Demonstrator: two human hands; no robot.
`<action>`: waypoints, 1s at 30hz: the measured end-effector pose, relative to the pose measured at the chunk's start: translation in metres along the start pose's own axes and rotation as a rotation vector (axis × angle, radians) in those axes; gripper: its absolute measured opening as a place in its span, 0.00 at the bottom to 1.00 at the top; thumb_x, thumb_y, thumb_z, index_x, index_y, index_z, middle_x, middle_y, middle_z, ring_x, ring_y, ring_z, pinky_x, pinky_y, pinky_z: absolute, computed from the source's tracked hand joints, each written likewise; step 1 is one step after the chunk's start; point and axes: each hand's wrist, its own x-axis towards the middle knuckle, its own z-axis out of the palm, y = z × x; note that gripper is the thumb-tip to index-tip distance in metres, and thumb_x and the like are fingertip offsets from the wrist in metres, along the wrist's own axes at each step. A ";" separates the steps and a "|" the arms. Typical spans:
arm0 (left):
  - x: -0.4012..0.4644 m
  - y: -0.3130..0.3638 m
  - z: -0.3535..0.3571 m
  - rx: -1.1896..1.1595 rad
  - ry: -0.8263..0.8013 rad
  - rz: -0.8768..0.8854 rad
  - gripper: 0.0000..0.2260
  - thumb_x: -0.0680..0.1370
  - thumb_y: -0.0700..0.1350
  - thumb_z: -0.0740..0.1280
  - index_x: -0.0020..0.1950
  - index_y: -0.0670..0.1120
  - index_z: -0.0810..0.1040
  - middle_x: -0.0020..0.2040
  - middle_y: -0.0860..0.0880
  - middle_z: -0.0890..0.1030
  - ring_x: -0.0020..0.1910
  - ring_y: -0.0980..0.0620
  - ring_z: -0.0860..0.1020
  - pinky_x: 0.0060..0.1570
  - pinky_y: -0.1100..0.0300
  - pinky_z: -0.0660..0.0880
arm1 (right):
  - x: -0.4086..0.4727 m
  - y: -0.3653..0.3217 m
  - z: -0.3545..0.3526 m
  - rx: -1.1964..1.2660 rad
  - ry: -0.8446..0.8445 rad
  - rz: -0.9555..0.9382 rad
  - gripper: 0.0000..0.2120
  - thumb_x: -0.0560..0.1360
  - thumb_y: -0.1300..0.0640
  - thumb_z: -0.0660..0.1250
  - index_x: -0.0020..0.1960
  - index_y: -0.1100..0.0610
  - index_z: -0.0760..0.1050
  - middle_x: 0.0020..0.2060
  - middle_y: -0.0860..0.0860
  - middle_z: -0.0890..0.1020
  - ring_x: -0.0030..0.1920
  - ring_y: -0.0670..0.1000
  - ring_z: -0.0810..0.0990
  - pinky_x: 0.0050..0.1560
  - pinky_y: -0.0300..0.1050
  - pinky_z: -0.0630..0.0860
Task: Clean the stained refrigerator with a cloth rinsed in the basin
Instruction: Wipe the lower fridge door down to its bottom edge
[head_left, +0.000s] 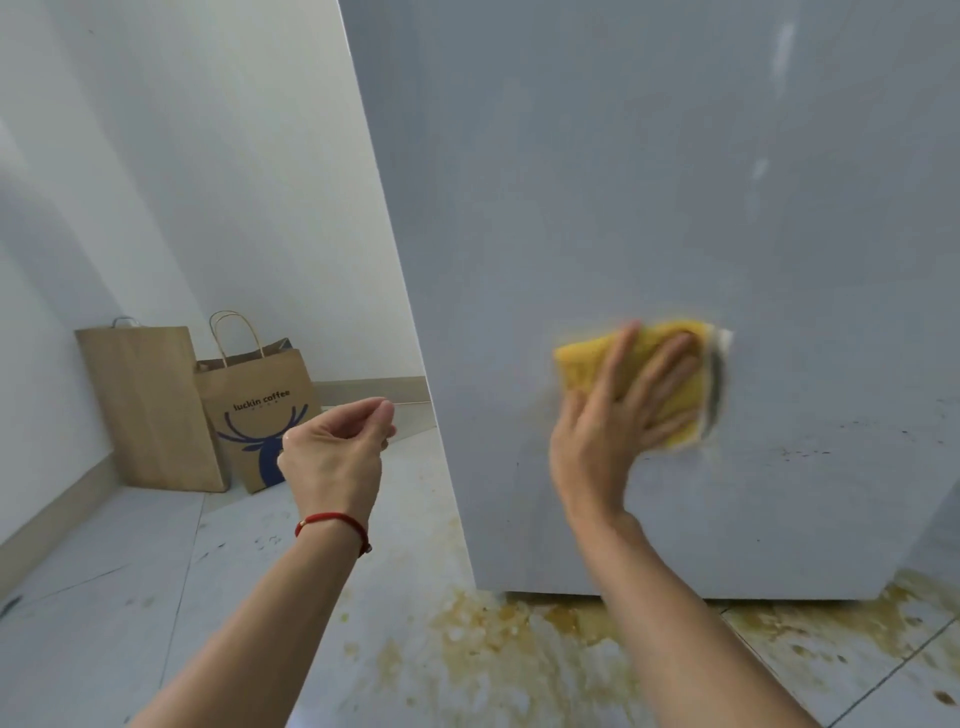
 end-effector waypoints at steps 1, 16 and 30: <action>0.001 -0.001 -0.001 0.004 0.015 0.012 0.03 0.75 0.44 0.76 0.48 0.46 0.88 0.37 0.50 0.87 0.38 0.53 0.86 0.48 0.53 0.84 | -0.017 -0.016 0.014 -0.074 -0.063 -0.192 0.36 0.82 0.53 0.58 0.85 0.50 0.45 0.83 0.61 0.43 0.82 0.65 0.39 0.73 0.80 0.37; -0.047 0.018 0.051 0.156 -0.078 0.404 0.03 0.78 0.42 0.68 0.51 0.49 0.79 0.41 0.53 0.79 0.42 0.56 0.78 0.42 0.59 0.77 | 0.021 0.142 -0.051 -0.381 -0.164 -0.586 0.39 0.80 0.45 0.64 0.85 0.45 0.48 0.84 0.53 0.46 0.84 0.56 0.44 0.75 0.76 0.47; -0.021 0.012 0.006 0.241 -0.040 0.175 0.09 0.79 0.40 0.64 0.60 0.44 0.72 0.47 0.46 0.78 0.39 0.55 0.75 0.38 0.66 0.70 | -0.059 -0.014 0.041 -0.149 -0.115 -0.271 0.35 0.84 0.50 0.59 0.85 0.54 0.46 0.82 0.66 0.45 0.81 0.70 0.42 0.70 0.84 0.47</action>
